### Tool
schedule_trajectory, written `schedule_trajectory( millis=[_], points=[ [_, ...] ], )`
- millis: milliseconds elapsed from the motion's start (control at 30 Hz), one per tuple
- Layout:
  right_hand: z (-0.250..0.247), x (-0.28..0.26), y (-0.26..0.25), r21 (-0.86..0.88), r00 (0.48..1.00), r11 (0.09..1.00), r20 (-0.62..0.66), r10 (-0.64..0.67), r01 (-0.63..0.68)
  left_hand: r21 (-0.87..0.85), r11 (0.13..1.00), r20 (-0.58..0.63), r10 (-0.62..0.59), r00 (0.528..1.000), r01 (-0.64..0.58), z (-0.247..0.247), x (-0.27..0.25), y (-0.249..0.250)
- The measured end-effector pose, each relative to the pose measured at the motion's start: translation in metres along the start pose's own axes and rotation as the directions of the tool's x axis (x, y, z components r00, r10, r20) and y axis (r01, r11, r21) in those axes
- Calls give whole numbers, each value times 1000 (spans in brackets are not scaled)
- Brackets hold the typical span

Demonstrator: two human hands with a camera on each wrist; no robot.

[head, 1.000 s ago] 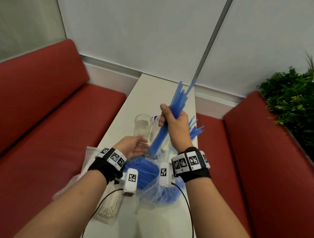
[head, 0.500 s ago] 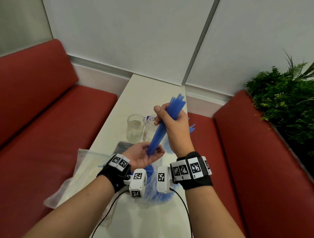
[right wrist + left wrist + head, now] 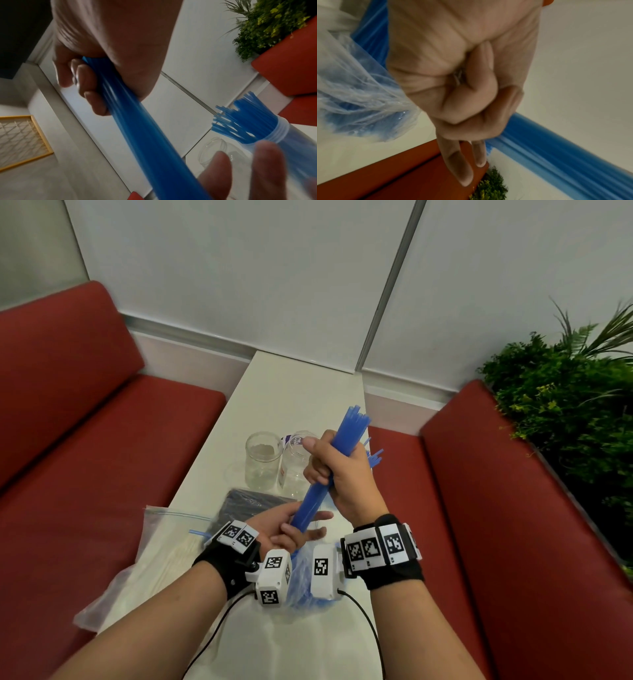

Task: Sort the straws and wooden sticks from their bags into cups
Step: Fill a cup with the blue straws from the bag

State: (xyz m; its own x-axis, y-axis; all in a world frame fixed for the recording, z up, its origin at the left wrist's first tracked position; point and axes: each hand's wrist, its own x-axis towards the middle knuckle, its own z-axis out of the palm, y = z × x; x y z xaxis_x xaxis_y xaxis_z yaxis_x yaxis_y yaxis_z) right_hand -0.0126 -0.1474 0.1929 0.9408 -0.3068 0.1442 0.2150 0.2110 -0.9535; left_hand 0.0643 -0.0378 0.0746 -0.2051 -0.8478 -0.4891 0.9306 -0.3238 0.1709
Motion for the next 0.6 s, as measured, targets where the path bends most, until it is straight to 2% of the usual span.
schedule_trajectory(
  millis=[200,300,400,500,600],
  points=[
    [-6,-1,16,-57,1000,998,-15,9,-10,16,1000,76,-28,997,27,-3,14,-5],
    [-12,1,20,-51,998,999,-54,-10,7,-9,1000,-11,17,1000,-17,-8,17,3],
    [-16,4,30,-46,993,999,-119,3,-9,-70,997,-87,8,996,-14,-12,23,8],
    [-23,12,29,-101,986,995,-165,-4,-13,-55,998,-190,10,982,-21,-12,31,13],
    [-33,27,13,-89,990,996,-135,-30,18,-40,992,-260,104,960,-119,-8,34,25]
  ],
)
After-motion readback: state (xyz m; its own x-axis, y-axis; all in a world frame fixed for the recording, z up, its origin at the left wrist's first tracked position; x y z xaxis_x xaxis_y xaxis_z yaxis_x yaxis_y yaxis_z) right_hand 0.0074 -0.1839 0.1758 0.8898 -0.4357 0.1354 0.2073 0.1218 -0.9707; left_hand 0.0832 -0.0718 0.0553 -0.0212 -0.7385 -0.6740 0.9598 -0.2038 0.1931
